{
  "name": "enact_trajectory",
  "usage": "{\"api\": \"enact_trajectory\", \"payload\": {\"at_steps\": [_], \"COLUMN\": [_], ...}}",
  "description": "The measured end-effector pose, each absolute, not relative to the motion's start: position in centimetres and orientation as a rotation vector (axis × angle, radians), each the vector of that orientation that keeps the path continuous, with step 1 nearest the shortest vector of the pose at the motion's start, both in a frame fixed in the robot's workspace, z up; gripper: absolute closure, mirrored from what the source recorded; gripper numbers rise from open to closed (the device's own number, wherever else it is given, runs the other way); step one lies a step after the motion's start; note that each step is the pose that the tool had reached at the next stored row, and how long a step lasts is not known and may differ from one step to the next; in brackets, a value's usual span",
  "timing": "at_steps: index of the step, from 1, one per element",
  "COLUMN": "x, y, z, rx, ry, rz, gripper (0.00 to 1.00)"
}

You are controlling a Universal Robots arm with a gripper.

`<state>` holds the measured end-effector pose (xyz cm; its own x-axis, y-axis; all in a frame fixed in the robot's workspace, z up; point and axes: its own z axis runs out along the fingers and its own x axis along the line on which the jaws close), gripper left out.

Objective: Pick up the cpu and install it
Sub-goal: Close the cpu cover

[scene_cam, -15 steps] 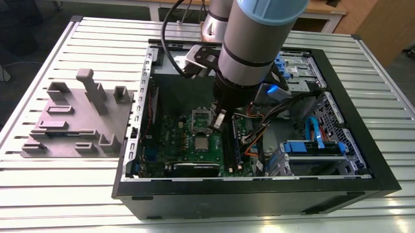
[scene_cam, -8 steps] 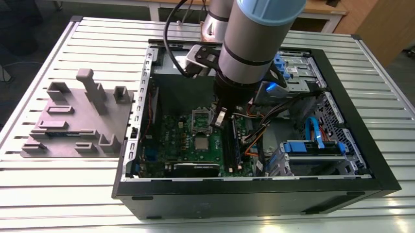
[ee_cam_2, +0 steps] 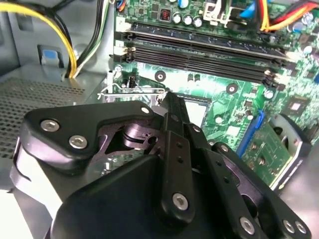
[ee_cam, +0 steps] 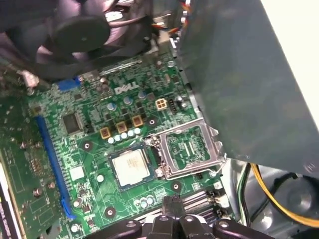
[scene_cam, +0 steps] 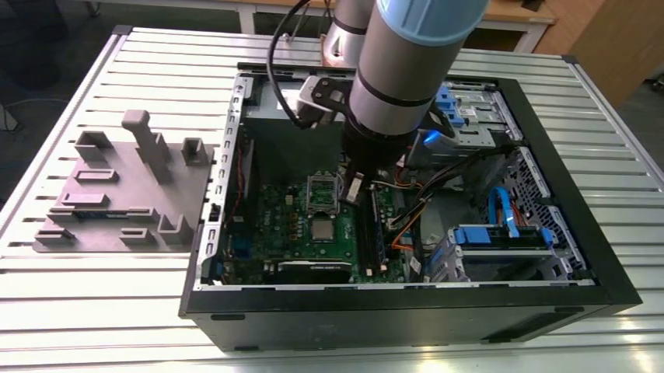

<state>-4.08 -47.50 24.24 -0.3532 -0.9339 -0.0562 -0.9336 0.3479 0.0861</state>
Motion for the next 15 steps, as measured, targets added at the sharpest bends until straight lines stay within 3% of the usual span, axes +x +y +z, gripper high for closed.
{"api": "enact_trajectory", "payload": {"at_steps": [8, 15], "x": [-2.8, -2.7], "y": [-46.9, -46.6], "z": [23.7, 23.4], "rx": [1.809, 1.837], "ry": [-2.566, -2.592], "rz": [-0.174, -0.280], "gripper": [0.89, 0.89]}}
